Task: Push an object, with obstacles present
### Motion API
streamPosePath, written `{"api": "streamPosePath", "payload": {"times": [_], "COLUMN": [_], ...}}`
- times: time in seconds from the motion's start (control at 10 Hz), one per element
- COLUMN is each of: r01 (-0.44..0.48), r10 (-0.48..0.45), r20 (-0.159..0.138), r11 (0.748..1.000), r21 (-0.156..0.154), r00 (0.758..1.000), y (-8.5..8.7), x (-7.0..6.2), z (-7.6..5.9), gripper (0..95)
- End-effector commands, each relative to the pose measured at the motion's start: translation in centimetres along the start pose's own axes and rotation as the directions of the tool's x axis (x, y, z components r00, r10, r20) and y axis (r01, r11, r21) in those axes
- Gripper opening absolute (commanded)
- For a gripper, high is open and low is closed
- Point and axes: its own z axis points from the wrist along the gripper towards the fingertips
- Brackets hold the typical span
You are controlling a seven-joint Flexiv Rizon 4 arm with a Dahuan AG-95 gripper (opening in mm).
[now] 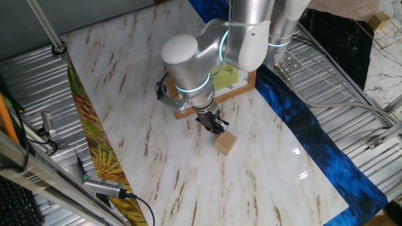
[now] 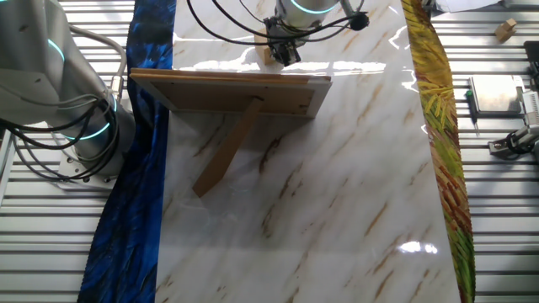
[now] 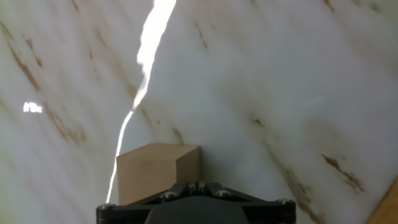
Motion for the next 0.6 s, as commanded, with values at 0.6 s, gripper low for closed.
{"api": "streamPosePath", "payload": {"times": [0.6], "r01": [-0.028], "r10": [0.028], "r20": [0.005], "r11": [1.000], "r21": [-0.001], "r00": [1.000], "y": [1.5], "x": [-1.7], "z": [0.4], "gripper": [0.0]}}
